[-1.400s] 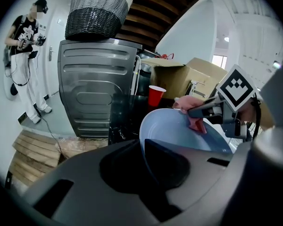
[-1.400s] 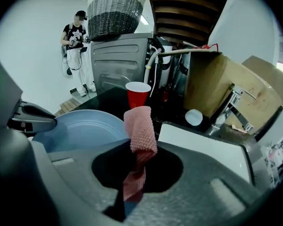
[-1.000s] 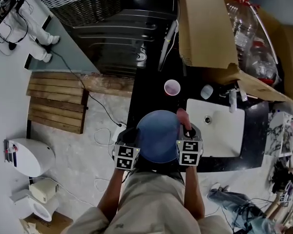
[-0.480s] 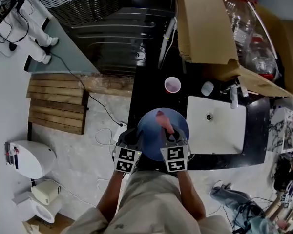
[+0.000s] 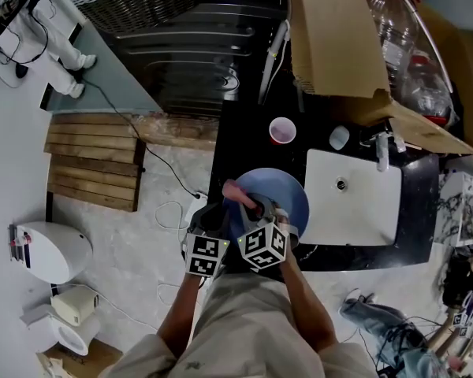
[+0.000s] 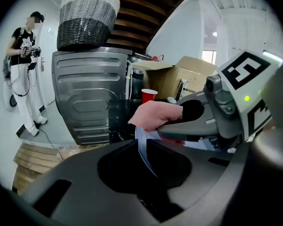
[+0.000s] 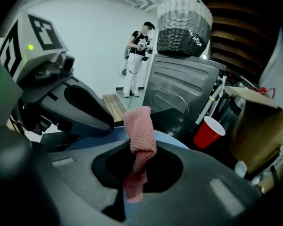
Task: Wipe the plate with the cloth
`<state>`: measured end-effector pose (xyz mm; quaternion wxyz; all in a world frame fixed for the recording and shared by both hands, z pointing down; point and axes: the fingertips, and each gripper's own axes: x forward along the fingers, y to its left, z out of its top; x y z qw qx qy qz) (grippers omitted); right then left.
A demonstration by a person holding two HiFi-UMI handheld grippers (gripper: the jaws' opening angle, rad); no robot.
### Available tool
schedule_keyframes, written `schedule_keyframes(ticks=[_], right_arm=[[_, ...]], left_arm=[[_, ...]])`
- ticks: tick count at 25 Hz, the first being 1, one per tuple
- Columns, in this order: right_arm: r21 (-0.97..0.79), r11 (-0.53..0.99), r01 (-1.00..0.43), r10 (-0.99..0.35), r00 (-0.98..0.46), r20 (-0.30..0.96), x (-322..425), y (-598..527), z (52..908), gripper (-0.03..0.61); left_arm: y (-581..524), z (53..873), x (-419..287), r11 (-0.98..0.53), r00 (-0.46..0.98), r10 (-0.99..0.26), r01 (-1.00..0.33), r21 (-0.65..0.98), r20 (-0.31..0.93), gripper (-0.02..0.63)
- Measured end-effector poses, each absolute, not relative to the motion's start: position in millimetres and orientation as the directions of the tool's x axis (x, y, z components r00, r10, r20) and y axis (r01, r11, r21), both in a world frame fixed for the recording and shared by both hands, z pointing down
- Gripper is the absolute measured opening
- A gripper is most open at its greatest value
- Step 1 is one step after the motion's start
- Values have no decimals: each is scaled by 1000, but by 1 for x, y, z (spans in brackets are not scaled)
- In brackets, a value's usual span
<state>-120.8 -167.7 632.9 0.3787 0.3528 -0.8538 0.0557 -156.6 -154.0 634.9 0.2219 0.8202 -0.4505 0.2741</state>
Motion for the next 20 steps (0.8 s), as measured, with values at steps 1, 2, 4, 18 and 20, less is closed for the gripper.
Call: schedule_keyframes(ticks=[1,2,4,18,20], right_arm=[[181,763,-620,-548,-473,690,-125,-166,636,35],[185,780,-598,-534,-483,694,-129,-165,639,35],[177,811,-558,-502,-506,702,-136,-163,645,35],[175,881,-440,-402,-499,768,-136,-154,665,34],[175,880,-441,-400,-492,773,-132,-152,666,34]], left_arm=[[-153,637,-158,-491,439,-615,-863,117,655,57],[-152,640,-160,-487,435,-613,-865,117,659,58],[-152,642,-161,-480,434,-612,-868,125,661,57],[-152,643,-160,-463,424,-616,-877,130,664,48],[-152,643,-160,-463,423,-616,-877,129,664,48]])
